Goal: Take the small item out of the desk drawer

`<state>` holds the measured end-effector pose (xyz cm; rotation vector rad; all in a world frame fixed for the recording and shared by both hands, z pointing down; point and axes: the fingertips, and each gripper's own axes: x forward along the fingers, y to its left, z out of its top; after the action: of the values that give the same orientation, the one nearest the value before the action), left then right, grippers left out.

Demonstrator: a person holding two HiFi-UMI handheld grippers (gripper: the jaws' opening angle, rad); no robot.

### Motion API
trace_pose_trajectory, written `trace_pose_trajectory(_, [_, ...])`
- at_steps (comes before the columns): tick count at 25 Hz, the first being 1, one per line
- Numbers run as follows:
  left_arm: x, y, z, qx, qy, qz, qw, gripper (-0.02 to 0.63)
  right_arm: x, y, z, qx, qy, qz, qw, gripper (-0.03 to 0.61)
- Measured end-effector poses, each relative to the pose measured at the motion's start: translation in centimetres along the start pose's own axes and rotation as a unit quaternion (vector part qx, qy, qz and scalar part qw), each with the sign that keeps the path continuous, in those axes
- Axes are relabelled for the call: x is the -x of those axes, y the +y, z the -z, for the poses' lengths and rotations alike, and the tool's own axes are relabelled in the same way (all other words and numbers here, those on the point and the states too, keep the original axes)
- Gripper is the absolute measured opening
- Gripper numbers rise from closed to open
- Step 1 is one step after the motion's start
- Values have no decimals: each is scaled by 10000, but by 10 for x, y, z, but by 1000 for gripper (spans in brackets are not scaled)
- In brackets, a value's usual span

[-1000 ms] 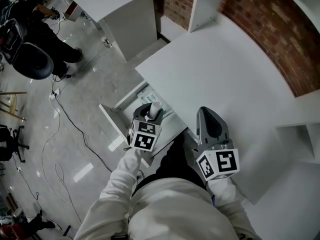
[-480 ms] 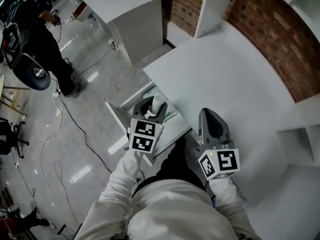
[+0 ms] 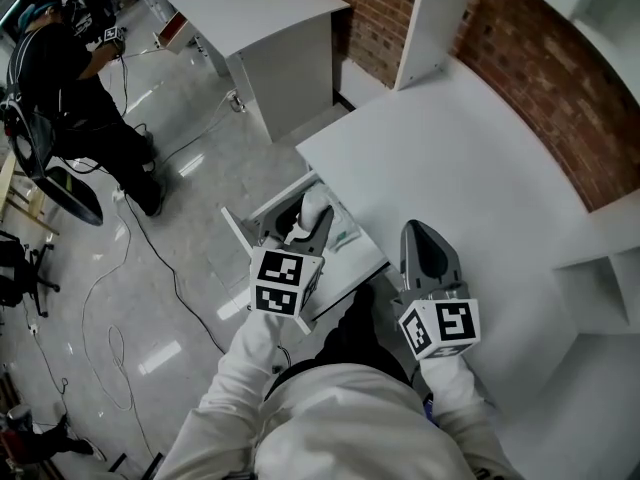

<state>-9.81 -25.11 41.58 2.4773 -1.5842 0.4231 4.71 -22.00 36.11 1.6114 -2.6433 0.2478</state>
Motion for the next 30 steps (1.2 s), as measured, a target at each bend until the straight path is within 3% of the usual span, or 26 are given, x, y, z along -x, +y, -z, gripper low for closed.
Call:
trace_pose_trajectory(10, [40,7,-16,57,-372,-145,9992,192,9,16,-4,118,-68,-53,9999,28])
trace_pose_trajectory(30, [83,13,-16,339,-687,-434,9961,192,25,35,-6,473,-50,-260,9985,26])
